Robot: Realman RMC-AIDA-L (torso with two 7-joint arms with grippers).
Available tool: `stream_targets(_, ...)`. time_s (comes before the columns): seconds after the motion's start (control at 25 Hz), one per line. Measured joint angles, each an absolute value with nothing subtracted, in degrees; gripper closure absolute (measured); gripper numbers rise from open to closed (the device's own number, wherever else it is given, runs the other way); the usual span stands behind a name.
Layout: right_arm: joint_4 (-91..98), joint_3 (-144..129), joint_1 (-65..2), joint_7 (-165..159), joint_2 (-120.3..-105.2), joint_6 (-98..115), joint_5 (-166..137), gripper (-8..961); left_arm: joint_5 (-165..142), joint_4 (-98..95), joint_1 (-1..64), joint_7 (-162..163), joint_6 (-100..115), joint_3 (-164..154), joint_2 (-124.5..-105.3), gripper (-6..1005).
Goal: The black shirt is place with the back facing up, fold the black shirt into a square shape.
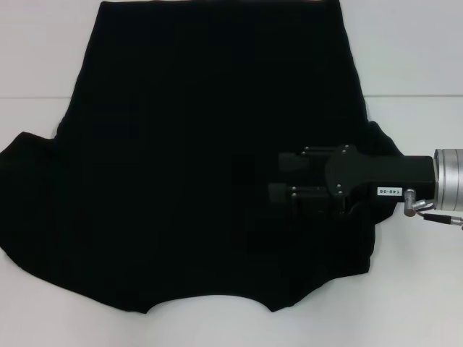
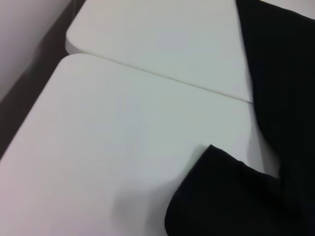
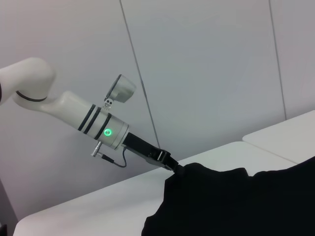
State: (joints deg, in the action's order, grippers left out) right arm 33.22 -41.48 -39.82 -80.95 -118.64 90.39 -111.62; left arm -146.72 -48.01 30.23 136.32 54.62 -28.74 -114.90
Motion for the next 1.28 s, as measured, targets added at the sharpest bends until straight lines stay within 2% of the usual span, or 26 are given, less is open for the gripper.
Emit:
stream_targets(0.8, 32.78, -40.75, -38.99, -80.68, -118.64, 90.35, -111.62, 248, -143.77, -51.22, 34.14, 135.75, 60.13, -33.08, -115.72, 1001)
stream_targets(1.04, 32.78, -40.13, -38.51, -80.46, -118.64, 90.36, -111.62, 247, -143.55, -51.77, 35.23, 133.92, 60.52, -36.92, -117.59, 1001)
stream_targets(1.28, 32.78, -40.03, -38.39, -80.42, -118.64, 90.35, -111.62, 247, -142.21, -53.89, 35.37, 127.99, 63.58, -39.73, -120.51, 1001)
